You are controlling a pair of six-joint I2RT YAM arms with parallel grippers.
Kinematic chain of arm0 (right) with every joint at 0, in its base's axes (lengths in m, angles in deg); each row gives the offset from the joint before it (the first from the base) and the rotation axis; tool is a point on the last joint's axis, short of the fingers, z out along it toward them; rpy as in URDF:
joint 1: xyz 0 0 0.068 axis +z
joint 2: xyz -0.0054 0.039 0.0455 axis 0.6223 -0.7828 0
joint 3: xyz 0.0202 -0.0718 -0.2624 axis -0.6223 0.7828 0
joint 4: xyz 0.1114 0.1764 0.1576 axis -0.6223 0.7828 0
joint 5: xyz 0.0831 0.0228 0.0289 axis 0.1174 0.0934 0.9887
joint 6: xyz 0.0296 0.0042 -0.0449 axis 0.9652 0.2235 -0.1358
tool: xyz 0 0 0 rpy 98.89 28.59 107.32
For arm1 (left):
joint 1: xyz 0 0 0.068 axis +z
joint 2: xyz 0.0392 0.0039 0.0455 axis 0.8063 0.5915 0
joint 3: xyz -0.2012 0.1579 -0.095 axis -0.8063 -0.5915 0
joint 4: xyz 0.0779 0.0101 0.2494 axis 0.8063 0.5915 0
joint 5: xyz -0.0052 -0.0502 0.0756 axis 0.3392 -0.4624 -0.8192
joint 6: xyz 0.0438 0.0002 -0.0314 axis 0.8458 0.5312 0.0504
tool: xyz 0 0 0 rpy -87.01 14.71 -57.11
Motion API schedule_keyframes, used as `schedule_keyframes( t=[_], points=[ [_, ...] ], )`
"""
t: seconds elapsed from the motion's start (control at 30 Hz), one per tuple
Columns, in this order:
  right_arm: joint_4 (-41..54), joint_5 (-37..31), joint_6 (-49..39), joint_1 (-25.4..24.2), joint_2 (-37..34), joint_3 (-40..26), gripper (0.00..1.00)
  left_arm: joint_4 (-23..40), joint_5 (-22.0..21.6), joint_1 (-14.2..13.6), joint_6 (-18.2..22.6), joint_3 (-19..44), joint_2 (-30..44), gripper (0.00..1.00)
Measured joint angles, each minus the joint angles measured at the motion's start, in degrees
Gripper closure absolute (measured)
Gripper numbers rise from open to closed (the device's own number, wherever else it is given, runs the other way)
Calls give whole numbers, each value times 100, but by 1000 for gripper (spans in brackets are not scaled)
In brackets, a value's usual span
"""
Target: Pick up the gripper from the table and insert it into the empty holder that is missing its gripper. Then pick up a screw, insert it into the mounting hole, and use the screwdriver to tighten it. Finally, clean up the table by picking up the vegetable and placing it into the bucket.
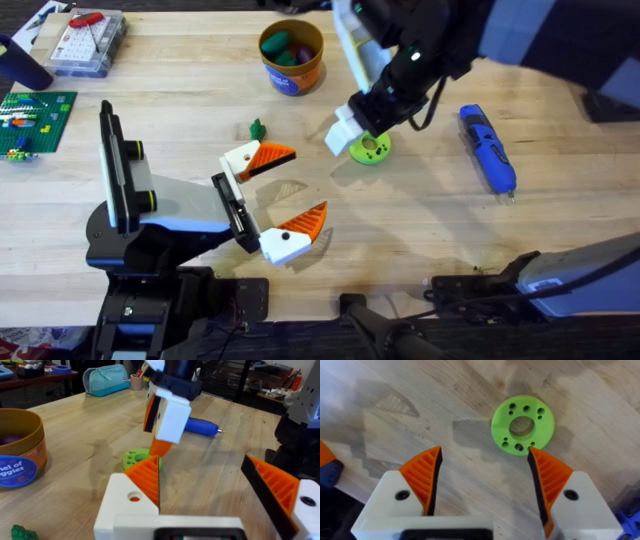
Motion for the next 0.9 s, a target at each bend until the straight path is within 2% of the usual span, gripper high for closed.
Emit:
schedule_keyframes(
  t=[0.37, 0.6, 0.73, 0.9],
  points=[
    [33, 195, 37, 68, -44, 1, 54, 21, 1, 0, -6, 37, 21, 8],
    [250, 266, 117, -226, 56, -3, 54, 21, 2, 0, -6, 37, 22, 8],
    [349, 169, 180, -441, 556, -3, 54, 22, 2, 0, -6, 37, 21, 8],
    [963, -529, 334, -536, 1546, -6, 54, 21, 3, 0, -6, 37, 23, 8]
  ],
)
